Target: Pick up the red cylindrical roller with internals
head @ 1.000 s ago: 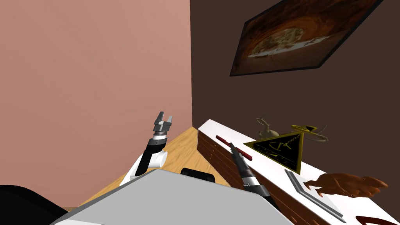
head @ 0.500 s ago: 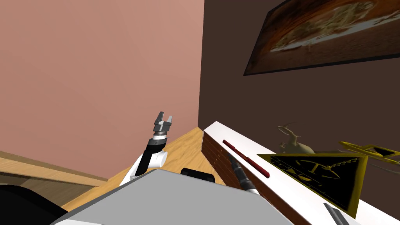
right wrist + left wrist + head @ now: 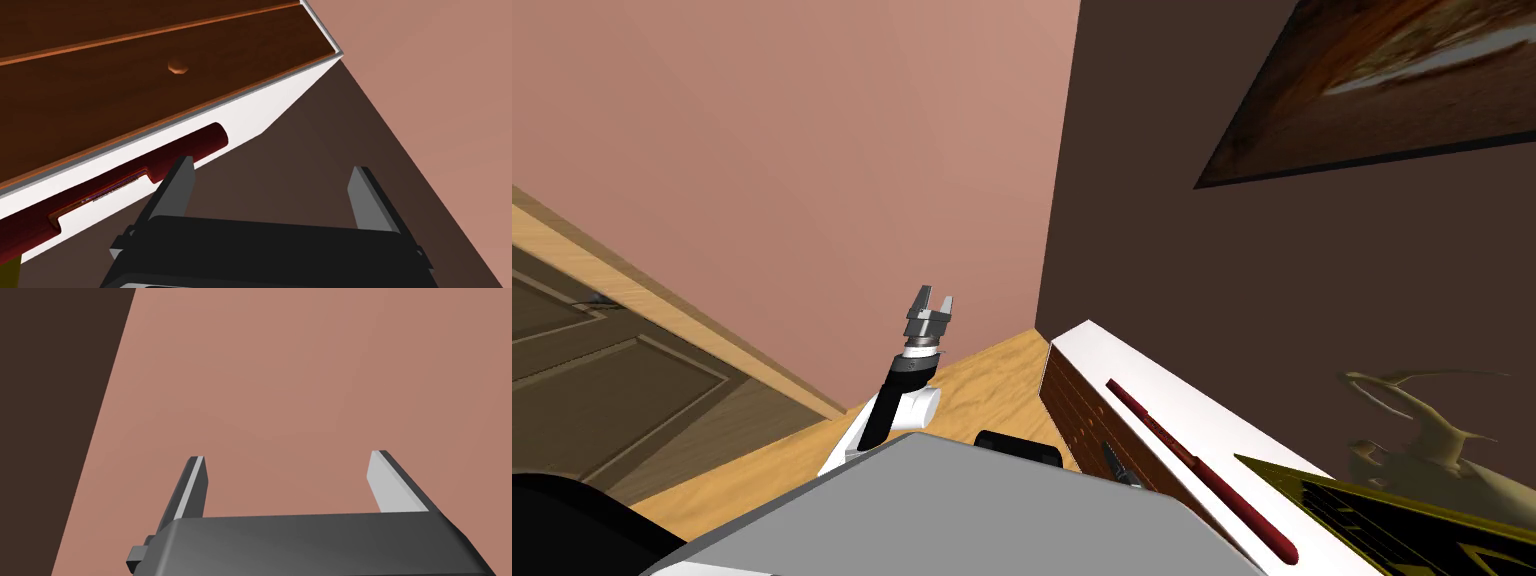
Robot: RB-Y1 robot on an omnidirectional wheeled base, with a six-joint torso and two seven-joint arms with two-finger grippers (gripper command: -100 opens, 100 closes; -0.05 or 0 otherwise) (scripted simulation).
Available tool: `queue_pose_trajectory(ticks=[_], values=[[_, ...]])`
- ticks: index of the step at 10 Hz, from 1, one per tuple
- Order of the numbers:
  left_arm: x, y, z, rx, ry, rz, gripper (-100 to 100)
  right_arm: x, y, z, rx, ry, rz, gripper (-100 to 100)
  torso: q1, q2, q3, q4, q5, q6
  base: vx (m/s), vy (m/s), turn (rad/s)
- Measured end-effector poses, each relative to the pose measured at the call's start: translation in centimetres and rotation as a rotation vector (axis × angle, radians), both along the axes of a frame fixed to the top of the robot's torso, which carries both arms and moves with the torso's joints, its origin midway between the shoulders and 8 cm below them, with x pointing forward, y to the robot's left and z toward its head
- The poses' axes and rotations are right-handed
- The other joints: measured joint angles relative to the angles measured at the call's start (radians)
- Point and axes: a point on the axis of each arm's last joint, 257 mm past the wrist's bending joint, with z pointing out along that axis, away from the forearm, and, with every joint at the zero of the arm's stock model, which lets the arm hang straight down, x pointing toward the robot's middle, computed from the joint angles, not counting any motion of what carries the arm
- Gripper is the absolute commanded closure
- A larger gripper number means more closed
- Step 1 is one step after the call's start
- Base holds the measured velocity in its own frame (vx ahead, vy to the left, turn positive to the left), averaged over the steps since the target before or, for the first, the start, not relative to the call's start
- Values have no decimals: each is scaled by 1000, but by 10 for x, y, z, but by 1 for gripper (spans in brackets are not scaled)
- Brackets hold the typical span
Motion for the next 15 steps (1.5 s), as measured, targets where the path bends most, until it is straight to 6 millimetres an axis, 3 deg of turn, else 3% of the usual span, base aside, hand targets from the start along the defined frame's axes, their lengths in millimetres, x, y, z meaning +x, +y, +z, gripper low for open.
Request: queue_pose_trajectory(ticks=[2, 3, 5, 7, 8, 10, 12, 14, 15], values=[[0, 0, 0, 0, 0, 0, 0, -36, -18, -30, -75, 106, -3, -100, 1, 1, 0, 0, 0, 0, 48, 5, 243], [0, 0, 0, 0, 0, 0, 0, -51, -25, -34, -101, 144, -2, -100, 1, 2, 1, 0, 0, 1, 51, -2, 345], [0, 0, 0, 0, 0, 0, 0, -106, -43, -61, -189, 284, 11, -100, 0, 0, 0, 0, 0, 1, 70, -11, 289], [0, 0, 0, 0, 0, 0, 0, -146, -59, -77, -262, 386, 27, -100, 0, 1, 0, 0, 0, 0, 54, -15, 237], [0, 0, 0, 0, 0, 0, 0, -160, -63, -81, -287, 423, 27, -100, 0, 1, 1, 0, 0, 1, 62, -23, 253], [0, 0, 0, 0, 0, 0, 0, -221, -80, -87, -372, 551, 57, -100, -1, -1, 0, 0, 0, 1, 80, -26, 292], [0, 0, 0, 0, 0, 0, 0, -259, -97, -92, -432, 643, 78, -100, -1, 0, 0, 0, 0, 1, 79, -49, 329], [0, 0, 0, 0, 0, 0, 0, -320, -116, -87, -521, 778, 122, -100, -4, -2, -1, -1, -1, 1, 85, -72, 237], [0, 0, 0, 0, 0, 0, 0, -333, -122, -88, -545, 808, 135, -100, -2, -1, -1, 0, -1, 2, 65, -38, 191]])
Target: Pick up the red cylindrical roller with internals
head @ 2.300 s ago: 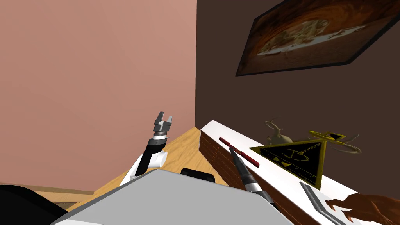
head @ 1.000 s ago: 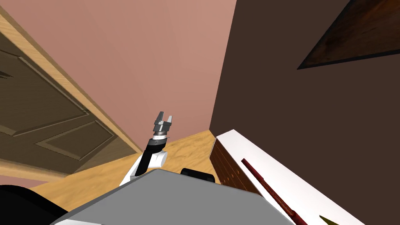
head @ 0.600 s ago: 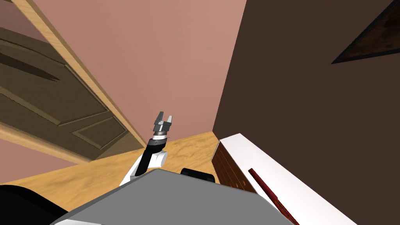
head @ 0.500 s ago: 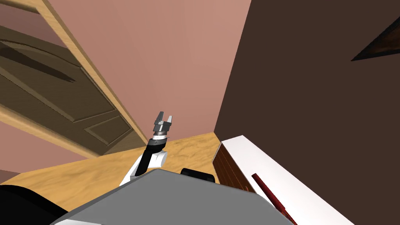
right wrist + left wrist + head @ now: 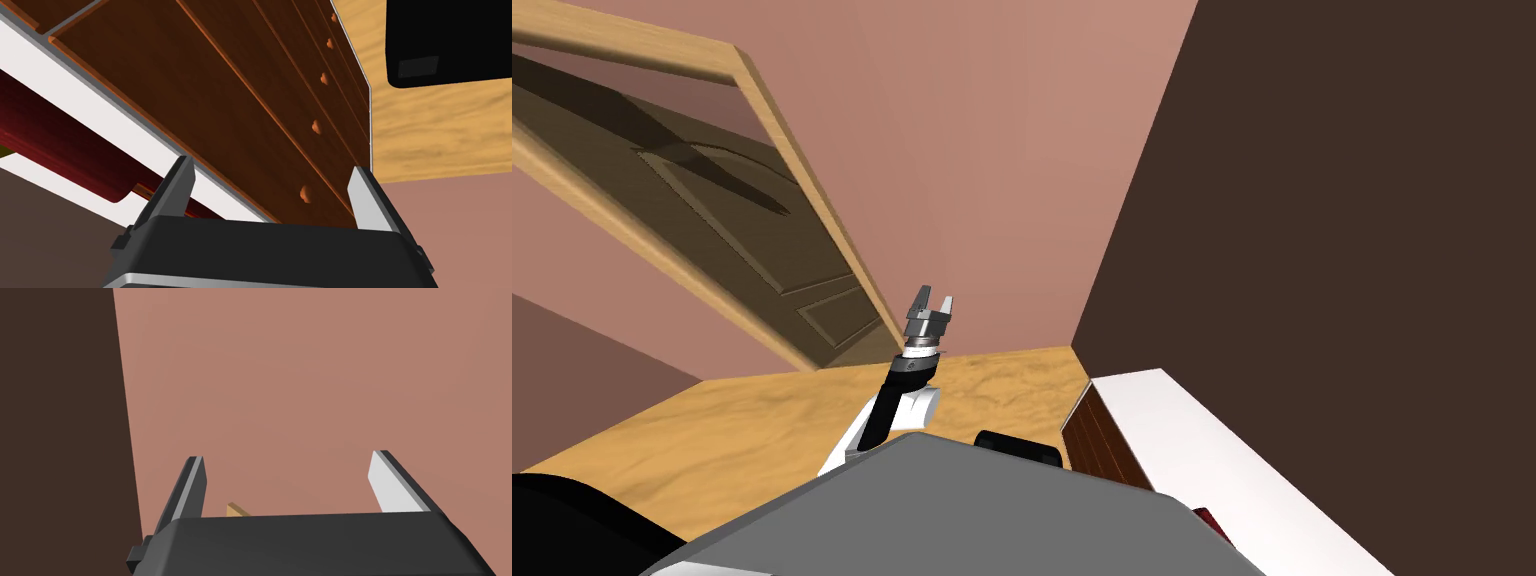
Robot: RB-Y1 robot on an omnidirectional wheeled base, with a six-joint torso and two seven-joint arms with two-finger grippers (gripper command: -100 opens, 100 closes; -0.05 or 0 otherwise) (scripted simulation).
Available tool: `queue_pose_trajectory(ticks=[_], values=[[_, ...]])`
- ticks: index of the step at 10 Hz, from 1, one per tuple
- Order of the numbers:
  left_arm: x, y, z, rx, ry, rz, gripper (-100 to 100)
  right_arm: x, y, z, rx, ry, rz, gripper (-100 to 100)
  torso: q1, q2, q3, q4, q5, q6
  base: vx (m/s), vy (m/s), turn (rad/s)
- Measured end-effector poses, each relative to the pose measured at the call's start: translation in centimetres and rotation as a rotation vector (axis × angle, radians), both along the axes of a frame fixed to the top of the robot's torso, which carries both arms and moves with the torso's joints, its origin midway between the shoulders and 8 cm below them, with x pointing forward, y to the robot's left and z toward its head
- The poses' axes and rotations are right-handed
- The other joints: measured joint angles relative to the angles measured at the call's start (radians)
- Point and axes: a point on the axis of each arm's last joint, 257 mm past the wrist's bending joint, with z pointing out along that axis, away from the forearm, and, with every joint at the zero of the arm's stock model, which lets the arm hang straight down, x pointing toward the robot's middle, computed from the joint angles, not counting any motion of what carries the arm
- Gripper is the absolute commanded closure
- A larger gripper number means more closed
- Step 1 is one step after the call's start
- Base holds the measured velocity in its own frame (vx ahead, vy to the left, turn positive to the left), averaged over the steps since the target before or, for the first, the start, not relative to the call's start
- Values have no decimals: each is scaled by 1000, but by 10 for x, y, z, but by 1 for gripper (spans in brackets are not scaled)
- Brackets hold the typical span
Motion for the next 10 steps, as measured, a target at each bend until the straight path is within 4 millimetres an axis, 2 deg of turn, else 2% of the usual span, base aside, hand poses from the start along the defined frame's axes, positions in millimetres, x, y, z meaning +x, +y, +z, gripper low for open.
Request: queue_pose_trajectory(ticks=[2, 4, 7, 8, 10], values=[[0, 0, 0, 0, 0, 0, 0, -34, -16, 6, -45, 93, 42, -100, -1, -1, 0, 0, 0, -1, 75, -70, 218], [0, 0, 0, 0, 0, 0, 0, -60, -22, 10, -76, 150, 70, -100, 0, 1, 1, 0, 0, 0, 55, -76, 202], [0, 0, 0, 0, 0, 0, 0, -99, -36, 20, -120, 249, 138, -100, -5, -2, -1, 0, -1, 0, 97, -135, 247], [0, 0, 0, 0, 0, 0, 0, -106, -36, 20, -123, 270, 164, -100, -5, -3, -2, -1, -1, -1, 104, -173, 291], [0, 0, 0, 0, 0, 0, 0, -104, -34, 11, -111, 275, 209, -100, -6, -3, -1, 0, -2, 0, 56, -115, 63]])
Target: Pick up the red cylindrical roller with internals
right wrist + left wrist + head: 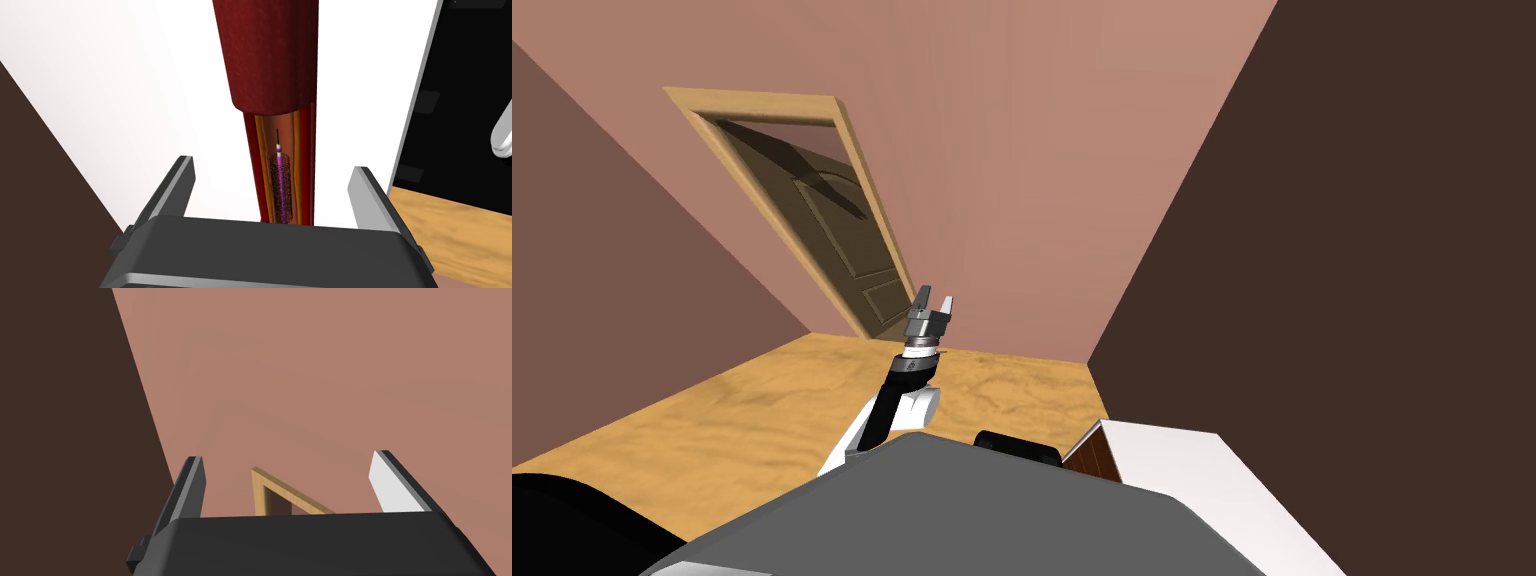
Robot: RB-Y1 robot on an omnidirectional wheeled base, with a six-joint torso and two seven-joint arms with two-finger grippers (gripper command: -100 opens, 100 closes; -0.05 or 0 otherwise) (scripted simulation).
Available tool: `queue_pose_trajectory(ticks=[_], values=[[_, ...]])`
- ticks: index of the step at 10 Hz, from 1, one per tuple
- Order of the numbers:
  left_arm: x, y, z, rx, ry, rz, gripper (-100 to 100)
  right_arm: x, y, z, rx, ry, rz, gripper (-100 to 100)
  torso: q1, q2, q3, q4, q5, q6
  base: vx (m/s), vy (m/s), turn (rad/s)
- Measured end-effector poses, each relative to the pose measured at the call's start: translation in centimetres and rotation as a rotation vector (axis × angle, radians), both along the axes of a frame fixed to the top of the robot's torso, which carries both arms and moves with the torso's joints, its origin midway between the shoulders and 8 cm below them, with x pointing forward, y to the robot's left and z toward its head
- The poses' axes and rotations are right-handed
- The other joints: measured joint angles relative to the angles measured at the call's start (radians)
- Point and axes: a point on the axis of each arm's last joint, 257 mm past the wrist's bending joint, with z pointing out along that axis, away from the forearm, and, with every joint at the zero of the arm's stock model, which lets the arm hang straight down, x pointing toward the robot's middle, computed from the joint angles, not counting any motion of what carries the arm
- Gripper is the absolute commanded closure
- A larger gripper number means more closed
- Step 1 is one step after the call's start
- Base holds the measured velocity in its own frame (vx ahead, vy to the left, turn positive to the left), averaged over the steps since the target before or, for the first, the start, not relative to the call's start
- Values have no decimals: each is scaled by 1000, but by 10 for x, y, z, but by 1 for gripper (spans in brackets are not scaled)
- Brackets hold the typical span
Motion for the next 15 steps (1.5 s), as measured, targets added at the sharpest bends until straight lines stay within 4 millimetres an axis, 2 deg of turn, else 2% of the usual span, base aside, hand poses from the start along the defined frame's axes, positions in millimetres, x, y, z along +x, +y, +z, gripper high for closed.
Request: queue_pose_trajectory(ticks=[1, 2, 6, 7, 11, 12, 13, 15], values=[[0, 0, 0, 0, 0, 0, 0, 1, 1, -1, 3, -1, 2, 0, 6, 3, 1, 0, 1, 0, 7, -15, 4], [0, 0, 0, 0, 0, 0, 0, 1, 0, -1, 2, -1, 2, -100, 10, 4, 3, 1, 2, 1, -10, -4, 43], [0, 0, 0, 0, 0, 0, 0, 4, -6, -19, 1, -5, -10, -100, 13, 8, 5, 2, 3, 1, -25, 6, 26], [0, 0, 0, 0, 0, 0, 0, 4, -6, -19, 2, -5, -9, 100, 13, 7, 4, 2, 3, 1, 0, 0, 0], [0, 0, 0, 0, 0, 0, 0, 4, -6, -19, 2, -5, -8, 100, 13, 6, 3, 1, 4, 1, 0, 0, 0], [0, 0, 0, 0, 0, 0, 0, 4, -6, -19, 2, -5, -8, 0, 13, 6, 3, 1, 4, 1, 0, 0, 0], [0, 0, 0, 0, 0, 0, 0, 4, -6, -19, 3, -5, -8, 100, 13, 6, 3, 1, 4, 1, 22, -5, -50], [0, 0, 0, 0, 0, 0, 0, 2, -3, -11, 3, -2, -3, 100, 14, 3, 2, 0, 5, 1, 31, -5, -36]])
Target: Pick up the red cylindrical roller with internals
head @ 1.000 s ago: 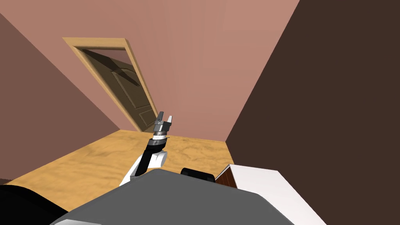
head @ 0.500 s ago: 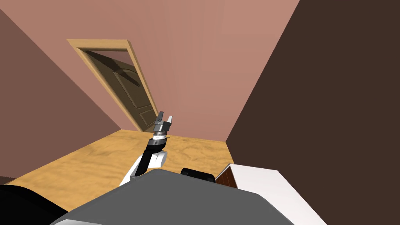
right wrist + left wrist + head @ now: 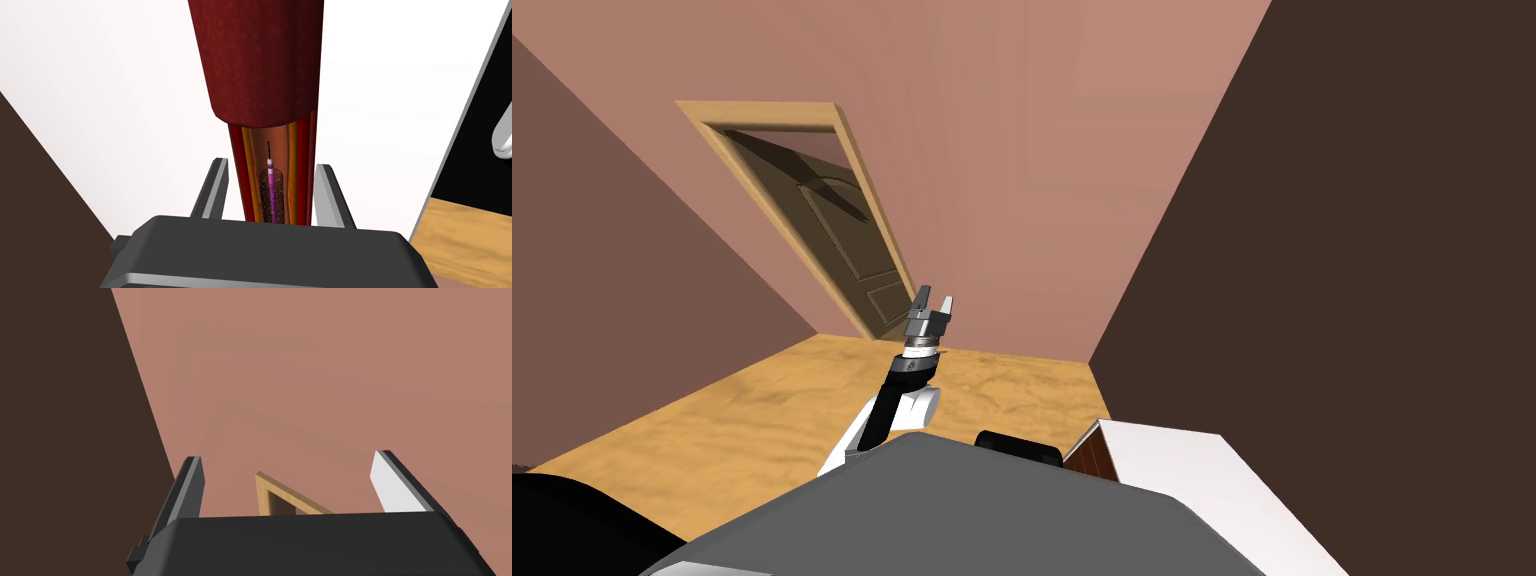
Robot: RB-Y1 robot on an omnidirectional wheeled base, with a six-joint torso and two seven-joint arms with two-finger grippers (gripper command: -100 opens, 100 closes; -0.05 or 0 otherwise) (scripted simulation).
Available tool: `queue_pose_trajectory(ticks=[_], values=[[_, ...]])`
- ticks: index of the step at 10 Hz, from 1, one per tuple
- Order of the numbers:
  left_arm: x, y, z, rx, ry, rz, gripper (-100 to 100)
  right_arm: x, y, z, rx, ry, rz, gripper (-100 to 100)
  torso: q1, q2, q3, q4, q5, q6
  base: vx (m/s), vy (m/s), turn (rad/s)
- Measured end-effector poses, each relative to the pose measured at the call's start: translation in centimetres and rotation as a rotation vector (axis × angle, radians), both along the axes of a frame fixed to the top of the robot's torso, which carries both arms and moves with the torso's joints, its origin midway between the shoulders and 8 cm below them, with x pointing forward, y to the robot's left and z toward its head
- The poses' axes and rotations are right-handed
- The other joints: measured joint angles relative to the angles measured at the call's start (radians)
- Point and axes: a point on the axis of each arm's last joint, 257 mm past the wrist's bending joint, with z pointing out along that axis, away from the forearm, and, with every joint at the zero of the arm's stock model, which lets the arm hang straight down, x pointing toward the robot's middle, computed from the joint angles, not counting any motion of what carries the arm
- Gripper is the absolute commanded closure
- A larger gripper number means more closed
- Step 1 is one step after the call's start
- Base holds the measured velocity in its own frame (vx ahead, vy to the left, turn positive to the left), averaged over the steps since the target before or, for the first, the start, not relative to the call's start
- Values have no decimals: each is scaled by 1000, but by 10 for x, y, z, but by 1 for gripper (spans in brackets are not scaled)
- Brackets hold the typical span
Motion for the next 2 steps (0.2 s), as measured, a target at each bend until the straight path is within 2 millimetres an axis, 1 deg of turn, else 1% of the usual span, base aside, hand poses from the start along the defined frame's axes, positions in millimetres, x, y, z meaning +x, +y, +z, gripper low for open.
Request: queue_pose_trajectory(ticks=[1, 2], values=[[0, 0, 0, 0, 0, 0, 0, -1, 3, 5, 0, 1, 2, 100, 1, 0, 0, 0, 0, 0, 11, 0, -9], [0, 0, 0, 0, 0, 0, 0, -1, 3, 5, 0, 0, 1, 0, 1, 0, 0, 0, 0, 0, 0, 0, 0]])
